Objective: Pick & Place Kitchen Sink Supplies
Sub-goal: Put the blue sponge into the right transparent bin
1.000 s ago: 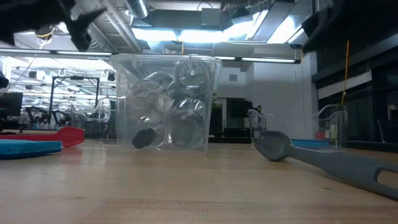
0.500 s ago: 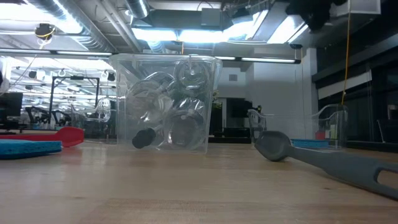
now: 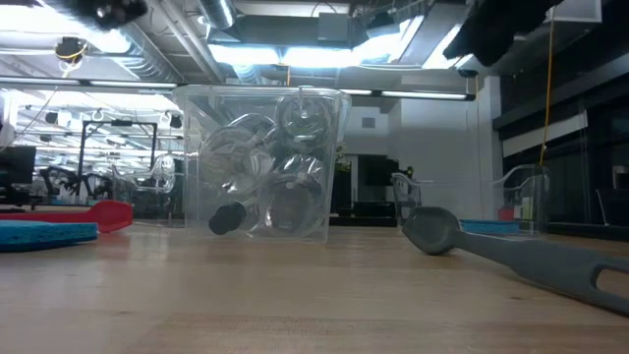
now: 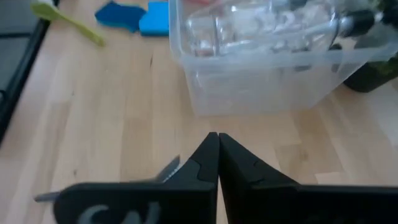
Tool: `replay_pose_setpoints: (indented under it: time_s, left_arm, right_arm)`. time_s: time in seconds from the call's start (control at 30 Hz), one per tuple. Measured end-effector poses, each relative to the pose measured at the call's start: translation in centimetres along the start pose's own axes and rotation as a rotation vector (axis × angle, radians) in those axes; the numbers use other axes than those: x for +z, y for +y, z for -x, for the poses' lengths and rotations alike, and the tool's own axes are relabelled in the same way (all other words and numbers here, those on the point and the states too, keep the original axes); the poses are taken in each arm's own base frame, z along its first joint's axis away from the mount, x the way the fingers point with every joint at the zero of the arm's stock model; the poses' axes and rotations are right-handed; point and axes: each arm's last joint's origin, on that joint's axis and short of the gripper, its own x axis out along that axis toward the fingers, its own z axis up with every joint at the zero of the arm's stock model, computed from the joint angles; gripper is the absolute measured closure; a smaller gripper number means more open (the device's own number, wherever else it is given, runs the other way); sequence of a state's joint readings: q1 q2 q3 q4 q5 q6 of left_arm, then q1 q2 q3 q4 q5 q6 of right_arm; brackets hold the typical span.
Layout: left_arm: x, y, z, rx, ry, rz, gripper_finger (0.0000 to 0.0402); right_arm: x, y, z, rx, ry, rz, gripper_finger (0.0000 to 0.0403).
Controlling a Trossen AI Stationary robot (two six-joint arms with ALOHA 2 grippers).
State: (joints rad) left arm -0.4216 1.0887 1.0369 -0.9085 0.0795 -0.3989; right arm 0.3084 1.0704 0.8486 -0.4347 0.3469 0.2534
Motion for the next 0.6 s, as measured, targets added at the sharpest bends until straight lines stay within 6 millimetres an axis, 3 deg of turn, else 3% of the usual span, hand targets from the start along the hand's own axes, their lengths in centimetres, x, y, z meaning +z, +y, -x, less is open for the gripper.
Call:
replay_pose_setpoints:
  time_s: [0.23, 0.6]
  left_arm:
    - [-0.7, 0.5, -4.2, 0.1, 0.141, 0.035, 0.0176]
    - [-3.2, 2.3, -6.8, 0.239, 0.214, 0.062, 0.0176]
  right_arm:
    - [-0.4, 0.4, -1.3, -0.011, 0.049, 0.074, 0.0395]
    - [-0.4, 0.4, -1.4, -0.01, 0.049, 0.1, 0.0395]
